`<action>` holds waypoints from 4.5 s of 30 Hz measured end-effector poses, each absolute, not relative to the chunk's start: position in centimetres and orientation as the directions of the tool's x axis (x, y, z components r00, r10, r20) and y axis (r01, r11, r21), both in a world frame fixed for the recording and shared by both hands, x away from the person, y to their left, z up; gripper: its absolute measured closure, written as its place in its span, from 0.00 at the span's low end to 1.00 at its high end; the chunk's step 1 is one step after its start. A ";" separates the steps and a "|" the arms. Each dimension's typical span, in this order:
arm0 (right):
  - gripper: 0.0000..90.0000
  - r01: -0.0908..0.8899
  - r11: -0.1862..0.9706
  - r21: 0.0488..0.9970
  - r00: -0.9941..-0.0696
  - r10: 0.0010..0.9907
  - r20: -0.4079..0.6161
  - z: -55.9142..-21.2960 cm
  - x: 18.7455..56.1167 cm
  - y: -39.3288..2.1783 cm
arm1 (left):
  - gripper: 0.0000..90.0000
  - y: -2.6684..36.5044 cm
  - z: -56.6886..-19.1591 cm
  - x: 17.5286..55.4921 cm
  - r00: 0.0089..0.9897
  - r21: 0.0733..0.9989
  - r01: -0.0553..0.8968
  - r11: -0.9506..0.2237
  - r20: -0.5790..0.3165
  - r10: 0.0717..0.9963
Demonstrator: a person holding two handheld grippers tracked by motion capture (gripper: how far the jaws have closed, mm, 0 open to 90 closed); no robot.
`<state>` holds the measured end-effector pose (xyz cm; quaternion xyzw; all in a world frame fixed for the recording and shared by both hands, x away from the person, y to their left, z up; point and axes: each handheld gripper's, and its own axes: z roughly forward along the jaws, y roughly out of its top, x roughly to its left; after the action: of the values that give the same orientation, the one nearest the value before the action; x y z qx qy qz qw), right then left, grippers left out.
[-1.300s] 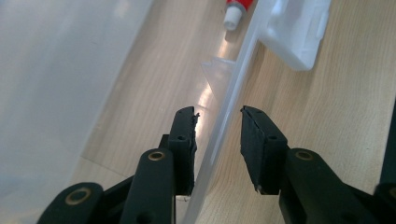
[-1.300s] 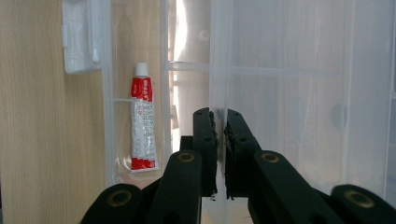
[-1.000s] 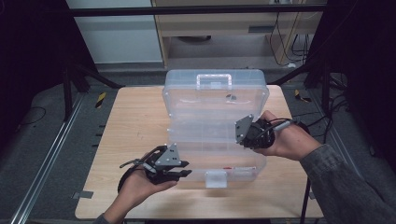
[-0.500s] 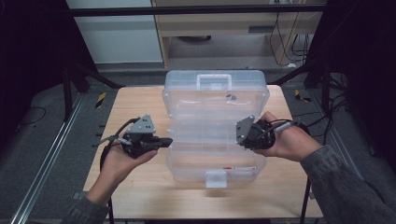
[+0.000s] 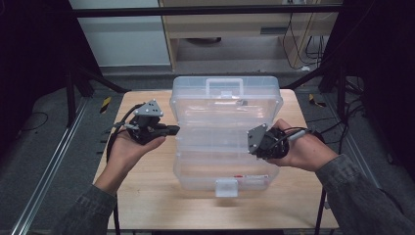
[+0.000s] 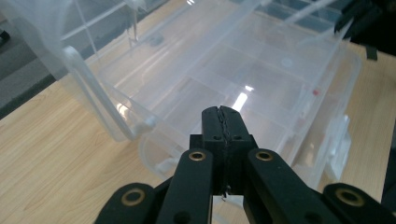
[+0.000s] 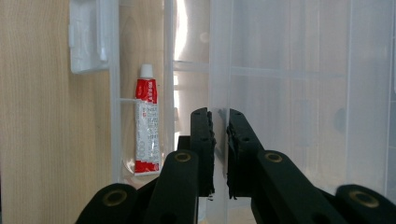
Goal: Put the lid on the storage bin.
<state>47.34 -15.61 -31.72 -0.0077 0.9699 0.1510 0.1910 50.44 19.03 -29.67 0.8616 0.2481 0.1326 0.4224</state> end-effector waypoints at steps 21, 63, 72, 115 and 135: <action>0.91 -0.081 0.953 0.291 -0.930 0.033 -0.366 -32.3 46.8 -15.7 | 1.00 19.6 -28.5 52.4 0.794 0.821 0.354 -0.447 -0.012 0.608; 0.31 0.109 0.844 0.525 -0.825 0.371 -0.425 -31.7 43.0 -23.1 | 1.00 20.1 -31.4 48.8 0.826 0.812 0.358 -0.461 -0.045 0.561; 0.30 0.158 0.828 0.538 -0.803 0.424 -0.418 -32.3 42.9 -24.8 | 1.00 20.2 -32.7 47.7 0.833 0.808 0.366 -0.462 -0.062 0.550; 0.27 0.251 0.800 0.544 -0.770 0.506 -0.388 -34.6 42.9 -27.6 | 1.00 21.3 -36.6 45.4 0.828 0.794 0.401 -0.456 -0.101 0.552; 0.27 0.328 0.766 0.554 -0.726 0.579 -0.371 -36.3 44.4 -28.7 | 1.00 21.3 -38.1 45.0 0.835 0.778 0.404 -0.481 -0.099 0.541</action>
<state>44.45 -28.68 -36.26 0.2519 0.8997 0.2318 0.2709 45.03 21.28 -38.07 0.8569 0.2758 0.0803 0.4280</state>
